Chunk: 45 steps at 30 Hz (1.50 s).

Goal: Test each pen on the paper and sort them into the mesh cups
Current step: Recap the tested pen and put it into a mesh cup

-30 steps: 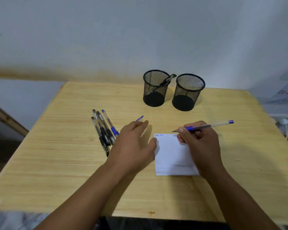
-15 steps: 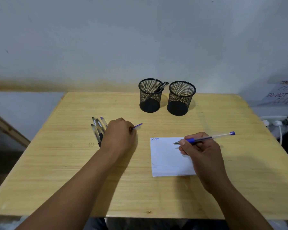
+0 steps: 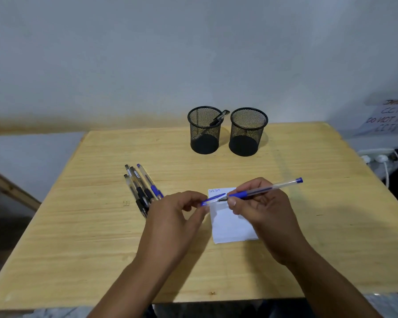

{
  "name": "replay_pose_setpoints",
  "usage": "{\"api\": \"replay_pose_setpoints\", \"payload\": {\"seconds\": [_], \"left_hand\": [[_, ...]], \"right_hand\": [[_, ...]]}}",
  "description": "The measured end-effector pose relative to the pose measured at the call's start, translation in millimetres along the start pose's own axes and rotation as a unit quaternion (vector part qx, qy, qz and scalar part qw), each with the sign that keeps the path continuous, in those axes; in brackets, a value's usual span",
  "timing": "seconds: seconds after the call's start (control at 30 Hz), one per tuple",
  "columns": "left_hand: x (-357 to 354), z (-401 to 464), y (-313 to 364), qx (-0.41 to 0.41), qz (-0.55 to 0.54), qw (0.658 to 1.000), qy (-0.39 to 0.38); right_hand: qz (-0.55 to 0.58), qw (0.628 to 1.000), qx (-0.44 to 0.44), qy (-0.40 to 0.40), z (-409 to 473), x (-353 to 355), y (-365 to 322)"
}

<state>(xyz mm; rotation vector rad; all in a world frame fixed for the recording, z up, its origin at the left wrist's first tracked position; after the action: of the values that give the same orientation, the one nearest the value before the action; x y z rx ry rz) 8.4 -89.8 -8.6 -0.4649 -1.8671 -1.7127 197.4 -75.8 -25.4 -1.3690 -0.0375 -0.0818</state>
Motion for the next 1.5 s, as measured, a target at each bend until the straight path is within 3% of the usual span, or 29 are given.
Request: {"api": "replay_pose_setpoints", "payload": {"seconds": [0.53,0.83,1.03,1.17,1.37,1.5], "left_hand": [[-15.4,-15.9,-10.5,0.057,-0.094,0.988,-0.105],[-18.9,-23.1,-8.0,0.053,-0.116,0.987,-0.102],[-29.9,-14.8,-11.2,0.105,-0.192,0.969,-0.111],[-33.0,-2.3,-5.4,0.104,-0.209,0.966,-0.109],[-24.1,62.1,-10.7,0.107,-0.189,0.975,-0.054],[-24.1,118.4,-12.6,0.106,-0.124,0.987,0.004]], "right_hand": [[0.119,0.992,-0.043,-0.006,-35.5,-7.3,20.8],[0.127,0.992,-0.023,0.005,-41.5,-12.3,19.3],[0.174,0.981,-0.085,0.032,-24.5,-7.6,23.0],[0.122,0.986,-0.094,0.067,-4.0,-2.1,22.2],[0.017,0.997,-0.029,0.076,56.8,22.0,-0.5],[-0.194,0.979,0.054,0.031,106.6,37.8,-28.0]]}}
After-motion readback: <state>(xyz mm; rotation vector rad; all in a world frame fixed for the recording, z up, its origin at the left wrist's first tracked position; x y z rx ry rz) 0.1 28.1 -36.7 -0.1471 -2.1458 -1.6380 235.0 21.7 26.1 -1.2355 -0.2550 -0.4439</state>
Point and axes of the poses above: each hand's wrist, its own z-axis towards the middle knuckle, its own x-axis out of the back of the hand, y = z × x, the point moved 9 cm from there along z, towards the middle knuckle, and after that the axes turned 14 degrees about x, right-handed, at the moved point
